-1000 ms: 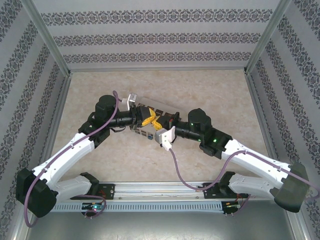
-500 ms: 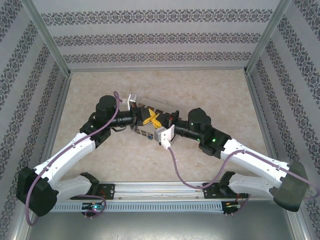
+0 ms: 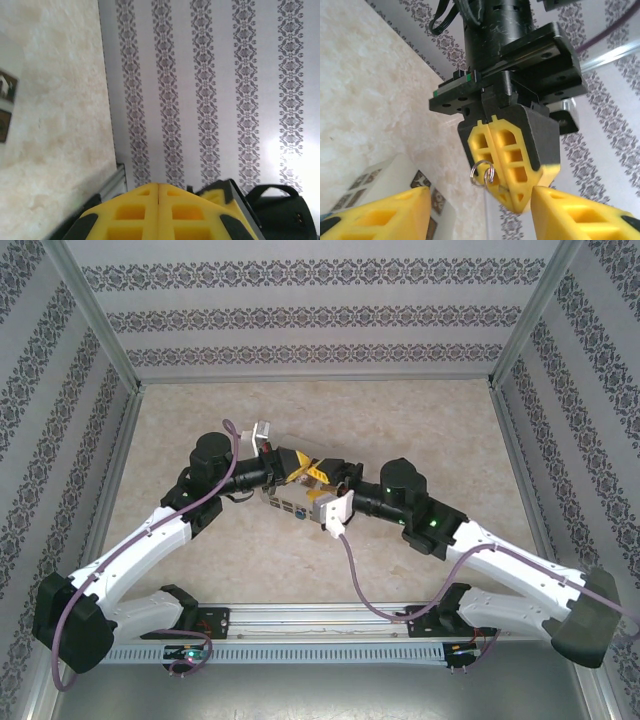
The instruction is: Unlock a padlock with a key
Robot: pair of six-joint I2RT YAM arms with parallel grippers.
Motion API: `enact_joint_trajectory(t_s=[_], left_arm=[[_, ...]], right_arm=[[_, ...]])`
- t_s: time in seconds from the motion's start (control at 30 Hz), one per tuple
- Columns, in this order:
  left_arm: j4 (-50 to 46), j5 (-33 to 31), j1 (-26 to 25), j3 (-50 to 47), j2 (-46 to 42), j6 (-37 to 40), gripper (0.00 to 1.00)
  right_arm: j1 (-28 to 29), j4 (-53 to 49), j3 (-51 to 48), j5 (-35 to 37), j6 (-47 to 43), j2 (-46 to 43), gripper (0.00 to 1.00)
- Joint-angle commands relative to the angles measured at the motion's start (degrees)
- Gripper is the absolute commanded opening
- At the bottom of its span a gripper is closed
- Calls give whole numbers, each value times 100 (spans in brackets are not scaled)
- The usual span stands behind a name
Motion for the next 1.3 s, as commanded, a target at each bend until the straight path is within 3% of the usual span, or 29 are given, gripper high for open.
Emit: enact_joint_trajectory(t_s=[0.0, 0.2, 0.3, 0.47, 0.57, 0.83, 1.27], left_arm=[[269, -635, -89, 138, -193, 1141, 0], [1269, -1228, -99, -290, -357, 1913, 0], [1929, -1344, -114, -492, -328, 1951, 0], [2634, -1454, -168, -629, -234, 1973, 0], [2796, -1557, -216, -672, -253, 2022, 0], [2804, -1482, -261, -620, -188, 1998, 0], [2752, -1410, -300, -554, -98, 1895, 0]], right_arm=[[-44, -153, -208, 92, 926, -302, 57], [-347, 492, -337, -820, 4026, -527, 60], [-366, 1252, -335, -777, 6012, -349, 61], [-535, 1863, -206, -434, 8696, -21, 63], [-757, 2321, -272, -675, 10000, 198, 62], [-834, 2679, -183, -1115, 10838, 647, 59], [-831, 3075, 162, -1396, 11165, 1261, 49]])
